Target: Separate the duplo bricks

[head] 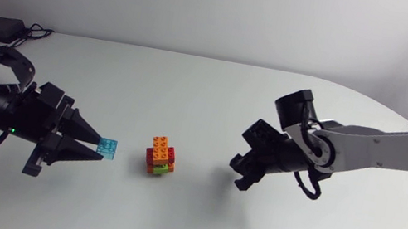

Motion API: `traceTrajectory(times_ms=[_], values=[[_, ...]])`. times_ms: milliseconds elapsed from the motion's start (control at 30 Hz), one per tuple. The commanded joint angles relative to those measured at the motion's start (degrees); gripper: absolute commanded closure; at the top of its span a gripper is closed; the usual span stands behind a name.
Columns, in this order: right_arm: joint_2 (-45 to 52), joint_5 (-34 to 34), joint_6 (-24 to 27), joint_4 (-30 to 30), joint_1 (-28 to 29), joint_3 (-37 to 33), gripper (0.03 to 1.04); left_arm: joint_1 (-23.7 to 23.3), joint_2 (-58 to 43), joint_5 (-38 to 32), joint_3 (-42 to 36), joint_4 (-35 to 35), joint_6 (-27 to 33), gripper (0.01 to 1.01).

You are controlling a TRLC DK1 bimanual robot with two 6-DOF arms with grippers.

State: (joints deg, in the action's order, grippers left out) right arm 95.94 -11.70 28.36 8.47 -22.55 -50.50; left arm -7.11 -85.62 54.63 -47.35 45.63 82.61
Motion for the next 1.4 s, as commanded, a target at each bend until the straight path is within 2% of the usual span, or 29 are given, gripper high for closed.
traceTrajectory(times_ms=[0,233,300,433,533,733,800,1000,1067,1167,1300,1367], values=[[2.41,1.16,1.26,-1.35,-0.83,1.19,0.82,-2.29,-2.35,-0.32,2.97,-0.71,3.96,0.784],[4.61,4.59,0.64,-4.16,-3.12,3.57,0.8,-3.7,-4.46,-1.81,7.36,-5.55,4.75,0.784],[5.13,5.02,0.47,-4.16,-3.12,3.74,0.65,-3.52,-5.25,-2.51,7.98,-6.16,4.67,0.784],[4.96,5.02,0.21,-3.37,-3.12,4.36,0.19,-3.08,-6.4,-3.39,9.47,-8.54,4.23,0.784],[2.85,5.11,0.21,-2.76,-3.38,4.8,0.1,-2.73,-6.92,-4.89,10.09,-10.21,3.88,0.782],[-3.57,5.02,0.29,-0.82,-3.73,4.8,0.08,-1.94,-8.51,-6.91,10.44,-14.25,2.56,0.779],[-4.71,4.94,0.03,-0.3,-4.17,4.89,0.08,-1.67,-9.91,-7.43,10.53,-16.18,1.85,0.751],[-8.84,3.09,-0.15,1.29,-6.99,5.06,0.08,-0.09,-12.73,-9.37,11.14,-21.28,-0.17,0.748],[-9.98,2.48,-0.15,1.46,-8.57,4.53,0.08,0.43,-13.43,-10.25,11.23,-22.34,-0.69,0.703],[-9.63,2.48,-0.94,2.78,-10.59,1.98,0.08,1.14,-13.69,-11.3,11.67,-24.36,-2.1,0.703],[-7.7,2.48,-2.17,4.45,-13.58,-2.15,0.08,1.49,-13.78,-12.44,12.37,-25.5,-2.36,0.613],[-6.64,2.48,-2.34,5.24,-14.63,-4.17,0.08,1.49,-13.87,-12.71,12.55,-26.11,-2.45,0.598]])
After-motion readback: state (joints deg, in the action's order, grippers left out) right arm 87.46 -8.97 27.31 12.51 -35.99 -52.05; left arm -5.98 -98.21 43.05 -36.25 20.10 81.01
